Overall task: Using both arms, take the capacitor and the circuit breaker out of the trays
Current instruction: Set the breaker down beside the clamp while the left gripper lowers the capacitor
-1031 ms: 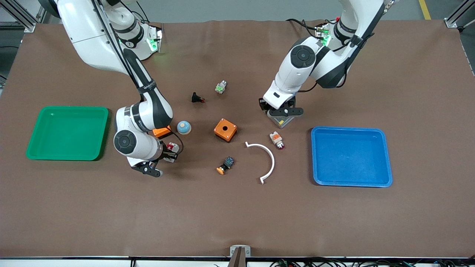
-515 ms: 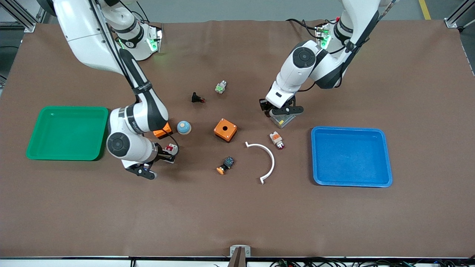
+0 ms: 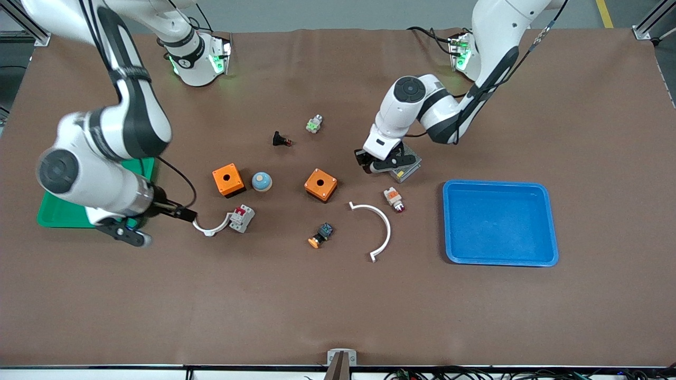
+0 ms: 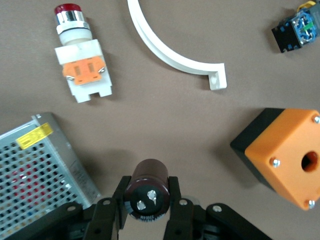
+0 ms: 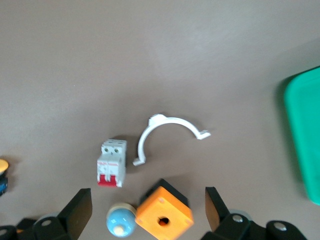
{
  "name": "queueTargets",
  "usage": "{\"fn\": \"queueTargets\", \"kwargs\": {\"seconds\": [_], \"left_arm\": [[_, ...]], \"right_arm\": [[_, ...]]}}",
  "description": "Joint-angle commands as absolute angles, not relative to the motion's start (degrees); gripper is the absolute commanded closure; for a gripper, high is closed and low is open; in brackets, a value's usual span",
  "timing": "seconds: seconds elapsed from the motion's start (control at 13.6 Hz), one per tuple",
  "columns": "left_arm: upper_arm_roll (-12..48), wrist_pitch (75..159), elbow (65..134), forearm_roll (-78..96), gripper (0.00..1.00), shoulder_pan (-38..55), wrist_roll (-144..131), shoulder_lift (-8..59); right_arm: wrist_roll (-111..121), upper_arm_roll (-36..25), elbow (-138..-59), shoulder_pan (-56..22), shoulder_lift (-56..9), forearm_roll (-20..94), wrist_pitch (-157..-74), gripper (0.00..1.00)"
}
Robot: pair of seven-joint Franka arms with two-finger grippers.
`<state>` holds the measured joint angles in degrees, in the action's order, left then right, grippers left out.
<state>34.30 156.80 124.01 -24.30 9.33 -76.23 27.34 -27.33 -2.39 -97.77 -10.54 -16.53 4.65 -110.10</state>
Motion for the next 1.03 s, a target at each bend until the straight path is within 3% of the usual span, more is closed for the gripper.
{"fn": "queueTargets", "kwargs": {"seconds": [0.0,0.22,0.52,0.59,0.66,0.74,0.96], "left_arm": [[33.1,157.1,118.8,-34.4,1.0,11.4,-86.0,33.8],[27.9,156.8,116.3,-45.2,1.0,16.4,-96.6,36.2],[27.2,155.0,116.1,-45.7,0.95,18.2,-97.6,36.2],[27.2,154.4,116.1,-45.7,0.7,17.9,-97.6,36.1],[27.3,154.4,116.1,-45.6,0.29,17.7,-97.6,35.9],[27.3,154.3,116.0,-45.7,0.0,17.3,-97.3,35.8],[27.4,150.8,115.1,-45.6,0.0,15.9,-95.6,32.5]], "right_arm": [[-22.0,-1.8,-101.0,-7.3,-9.2,3.3,-106.9,0.0],[-16.4,-1.8,-101.0,-4.8,-4.1,3.3,-103.1,0.0],[-11.2,-1.8,-100.9,-2.5,0.7,3.3,-100.1,0.0],[-11.2,-1.8,-100.8,-2.5,1.7,3.2,-99.5,0.0],[-11.2,-1.9,-100.7,-2.5,2.6,3.1,-99.2,0.0],[-11.2,-1.9,-100.5,-2.4,3.0,3.0,-99.2,0.0],[-11.2,-1.9,-97.2,-2.3,2.5,3.0,-99.2,0.0]]}}
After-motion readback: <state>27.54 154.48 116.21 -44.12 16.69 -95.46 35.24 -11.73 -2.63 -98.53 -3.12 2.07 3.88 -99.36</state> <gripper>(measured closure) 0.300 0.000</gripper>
